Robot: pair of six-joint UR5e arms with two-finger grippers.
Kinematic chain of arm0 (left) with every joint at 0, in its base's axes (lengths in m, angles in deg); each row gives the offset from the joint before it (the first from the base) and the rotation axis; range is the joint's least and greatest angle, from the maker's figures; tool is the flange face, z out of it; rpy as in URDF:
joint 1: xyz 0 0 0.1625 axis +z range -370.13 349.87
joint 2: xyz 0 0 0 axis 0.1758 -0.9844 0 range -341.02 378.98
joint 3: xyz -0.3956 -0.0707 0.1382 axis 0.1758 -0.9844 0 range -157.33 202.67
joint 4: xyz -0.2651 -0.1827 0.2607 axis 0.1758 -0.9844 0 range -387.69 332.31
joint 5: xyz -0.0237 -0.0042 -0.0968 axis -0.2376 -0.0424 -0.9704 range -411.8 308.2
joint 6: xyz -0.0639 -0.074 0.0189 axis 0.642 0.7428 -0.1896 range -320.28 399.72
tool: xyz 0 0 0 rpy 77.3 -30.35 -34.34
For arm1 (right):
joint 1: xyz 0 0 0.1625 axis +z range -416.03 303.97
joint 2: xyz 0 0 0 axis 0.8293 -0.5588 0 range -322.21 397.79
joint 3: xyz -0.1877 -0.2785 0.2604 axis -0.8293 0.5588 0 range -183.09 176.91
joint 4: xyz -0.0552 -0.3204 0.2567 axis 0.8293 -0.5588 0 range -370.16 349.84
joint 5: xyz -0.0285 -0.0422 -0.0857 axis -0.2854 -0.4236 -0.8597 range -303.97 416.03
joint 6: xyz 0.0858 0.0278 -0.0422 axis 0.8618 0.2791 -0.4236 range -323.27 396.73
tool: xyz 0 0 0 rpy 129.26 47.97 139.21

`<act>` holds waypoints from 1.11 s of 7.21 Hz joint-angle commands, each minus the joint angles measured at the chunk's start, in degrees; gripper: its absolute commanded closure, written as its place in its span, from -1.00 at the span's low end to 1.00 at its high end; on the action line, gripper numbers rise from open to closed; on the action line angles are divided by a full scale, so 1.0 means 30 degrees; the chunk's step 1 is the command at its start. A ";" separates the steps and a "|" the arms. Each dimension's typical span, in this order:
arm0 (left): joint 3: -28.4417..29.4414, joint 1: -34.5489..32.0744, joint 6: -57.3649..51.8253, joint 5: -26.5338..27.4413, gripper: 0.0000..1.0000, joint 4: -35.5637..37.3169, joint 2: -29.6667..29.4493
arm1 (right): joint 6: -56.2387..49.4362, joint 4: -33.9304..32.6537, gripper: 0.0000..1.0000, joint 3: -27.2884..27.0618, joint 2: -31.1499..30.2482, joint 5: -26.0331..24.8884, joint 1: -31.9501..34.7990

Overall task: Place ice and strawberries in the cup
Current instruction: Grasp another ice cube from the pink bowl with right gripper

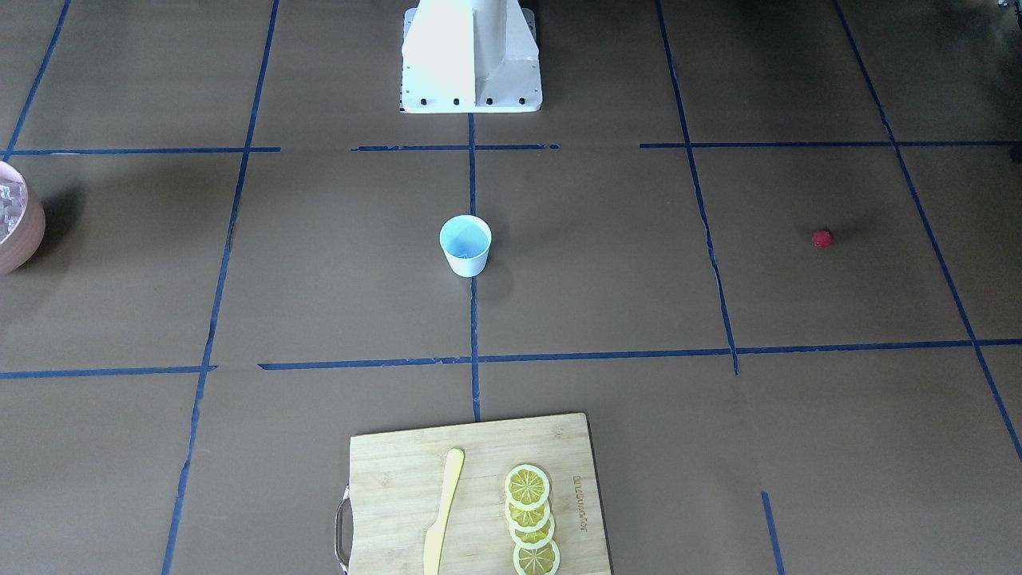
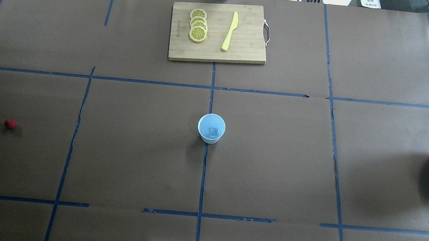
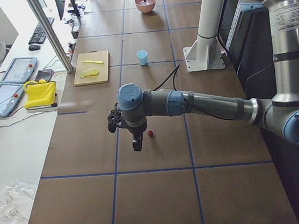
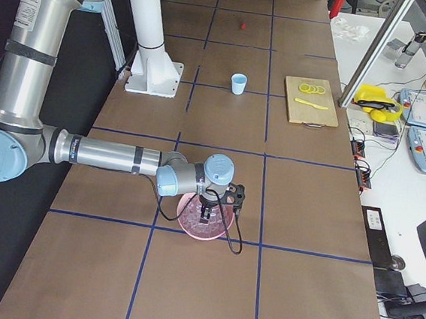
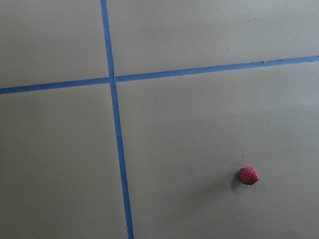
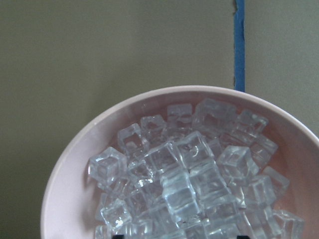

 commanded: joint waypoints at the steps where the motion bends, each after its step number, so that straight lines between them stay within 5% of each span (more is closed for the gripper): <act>1: -0.0010 0.0000 -0.0004 0.0000 -1.00 0.0000 0.0000 | 0.0025 -0.0006 -0.62 0.0054 -0.0008 -0.0012 -0.0477; 4: -0.0010 0.0000 -0.0004 0.0029 -1.00 0.0000 0.0000 | -0.0034 -0.0006 -0.46 0.0113 -0.0008 0.0017 -0.0712; 7: -0.0157 0.0000 -0.0004 0.0000 -1.00 0.0029 0.0029 | -0.0034 -0.0035 0.57 0.0113 -0.0125 0.0017 -0.0713; 8: -0.0157 0.0000 -0.0004 0.0029 -1.00 0.0029 0.0030 | -0.0063 0.0023 0.77 0.0113 -0.0241 0.0017 -0.0713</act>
